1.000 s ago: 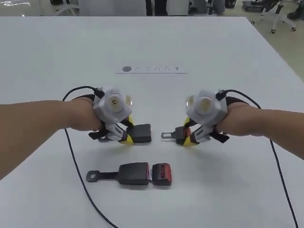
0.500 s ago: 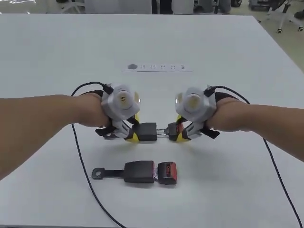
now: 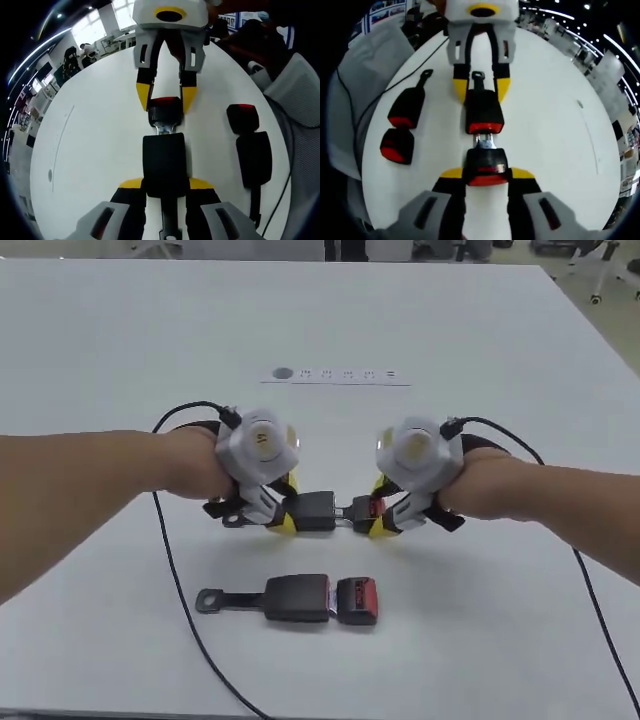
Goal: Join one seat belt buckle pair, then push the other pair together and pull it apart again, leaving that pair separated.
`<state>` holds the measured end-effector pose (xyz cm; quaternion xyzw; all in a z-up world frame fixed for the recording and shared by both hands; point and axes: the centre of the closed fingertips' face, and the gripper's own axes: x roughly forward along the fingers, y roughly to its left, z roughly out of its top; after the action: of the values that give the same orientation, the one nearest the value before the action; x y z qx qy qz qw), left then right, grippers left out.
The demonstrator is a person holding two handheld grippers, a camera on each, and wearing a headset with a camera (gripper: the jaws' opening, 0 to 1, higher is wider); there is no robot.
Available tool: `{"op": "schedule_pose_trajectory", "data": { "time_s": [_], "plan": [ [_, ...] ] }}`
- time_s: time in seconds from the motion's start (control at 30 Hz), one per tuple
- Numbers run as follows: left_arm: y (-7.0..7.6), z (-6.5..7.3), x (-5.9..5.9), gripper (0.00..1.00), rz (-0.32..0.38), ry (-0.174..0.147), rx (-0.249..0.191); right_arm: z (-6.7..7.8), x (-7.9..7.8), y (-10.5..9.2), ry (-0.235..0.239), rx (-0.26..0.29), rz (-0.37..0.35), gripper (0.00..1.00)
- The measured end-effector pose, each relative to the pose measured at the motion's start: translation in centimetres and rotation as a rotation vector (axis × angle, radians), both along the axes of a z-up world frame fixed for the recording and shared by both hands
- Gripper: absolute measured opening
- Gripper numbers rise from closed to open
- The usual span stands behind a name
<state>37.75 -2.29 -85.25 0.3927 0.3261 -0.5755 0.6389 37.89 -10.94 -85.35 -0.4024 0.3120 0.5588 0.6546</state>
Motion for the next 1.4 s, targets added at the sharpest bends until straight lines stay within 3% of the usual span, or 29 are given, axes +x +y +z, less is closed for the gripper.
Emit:
{"op": "schedule_pose_trajectory", "data": {
  "time_s": [0.2, 0.37, 0.53, 1.4],
  "plan": [
    [-0.1, 0.0, -0.1, 0.29, -0.01, -0.004, 0.009, 0.0, -0.1, 0.3, 0.003, 0.002, -0.005, 0.29],
    [0.0, 0.0, 0.0, 0.29, 0.013, -0.002, -0.024, 0.1, -0.1, 0.8, 0.006, 0.018, -0.016, 0.29],
    [-0.1, 0.0, -0.1, 0.29, 0.0, -0.007, 0.007, 0.0, 0.1, 2.1, 0.009, 0.01, -0.009, 0.28],
    [0.4, 0.0, -0.1, 0.3, 0.03, -0.003, 0.001, 0.1, 0.1, 1.3, 0.0, -0.011, -0.013, 0.3]
  ]
}}
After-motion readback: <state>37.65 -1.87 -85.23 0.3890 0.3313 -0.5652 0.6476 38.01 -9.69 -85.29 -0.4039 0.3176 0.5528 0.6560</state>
